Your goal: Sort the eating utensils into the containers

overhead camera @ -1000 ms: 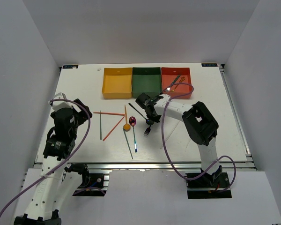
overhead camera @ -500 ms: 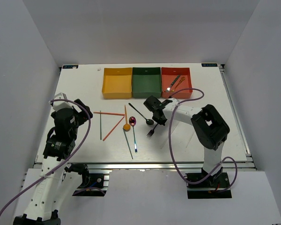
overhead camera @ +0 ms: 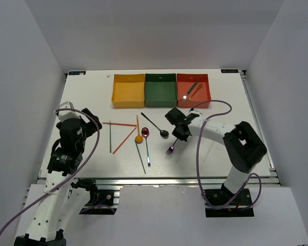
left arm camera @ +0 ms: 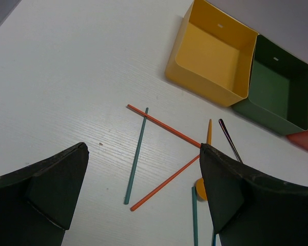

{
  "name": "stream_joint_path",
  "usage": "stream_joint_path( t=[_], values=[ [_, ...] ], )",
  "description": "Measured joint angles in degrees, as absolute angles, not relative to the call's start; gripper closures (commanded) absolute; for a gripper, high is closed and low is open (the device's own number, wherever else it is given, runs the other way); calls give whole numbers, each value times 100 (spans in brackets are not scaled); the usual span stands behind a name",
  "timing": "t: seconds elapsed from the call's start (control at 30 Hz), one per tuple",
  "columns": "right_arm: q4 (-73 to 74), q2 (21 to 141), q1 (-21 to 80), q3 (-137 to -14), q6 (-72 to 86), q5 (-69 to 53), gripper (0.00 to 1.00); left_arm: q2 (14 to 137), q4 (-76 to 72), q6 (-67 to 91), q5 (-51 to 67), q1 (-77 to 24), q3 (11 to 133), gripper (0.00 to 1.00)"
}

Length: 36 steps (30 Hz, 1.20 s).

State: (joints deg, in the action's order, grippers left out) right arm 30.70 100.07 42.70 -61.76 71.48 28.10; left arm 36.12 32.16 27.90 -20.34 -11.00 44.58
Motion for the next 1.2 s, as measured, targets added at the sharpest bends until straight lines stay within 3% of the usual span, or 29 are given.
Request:
stream_joint_path(
  t=[0.4, 0.53, 0.8, 0.93, 1.0, 1.07, 1.13, 1.2],
  values=[
    [3164, 9041, 4042, -6510, 6539, 2875, 100, 3616, 3216, 2790, -2036, -1111, 4458, 2],
    [3251, 9489, 3361, -7548, 5953, 2773, 100, 3629, 3216, 2790, -2036, -1127, 4458, 2],
    [3697, 11640, 1968, -11310, 4860, 2445, 100, 3697, 3214, 2790, -2038, -1144, 4458, 2],
    [3682, 11854, 1743, -11325, 4552, 2259, 100, 3743, 3218, 2790, -2038, -1146, 4458, 2],
    [3284, 11454, 1780, -10287, 4453, 2049, 62, 3745, 3216, 2790, -2038, -1146, 4458, 2],
    [3083, 10954, 1881, -9231, 4405, 1852, 41, 3756, 3216, 2790, -2036, -1146, 4458, 2],
    [2797, 10429, 2025, -8305, 4342, 1737, 38, 3780, 3214, 2788, -2036, -1146, 4458, 2],
    [2668, 9990, 2222, -7734, 4355, 1769, 11, 3815, 3214, 2788, -2036, -1146, 4458, 2]
  ],
)
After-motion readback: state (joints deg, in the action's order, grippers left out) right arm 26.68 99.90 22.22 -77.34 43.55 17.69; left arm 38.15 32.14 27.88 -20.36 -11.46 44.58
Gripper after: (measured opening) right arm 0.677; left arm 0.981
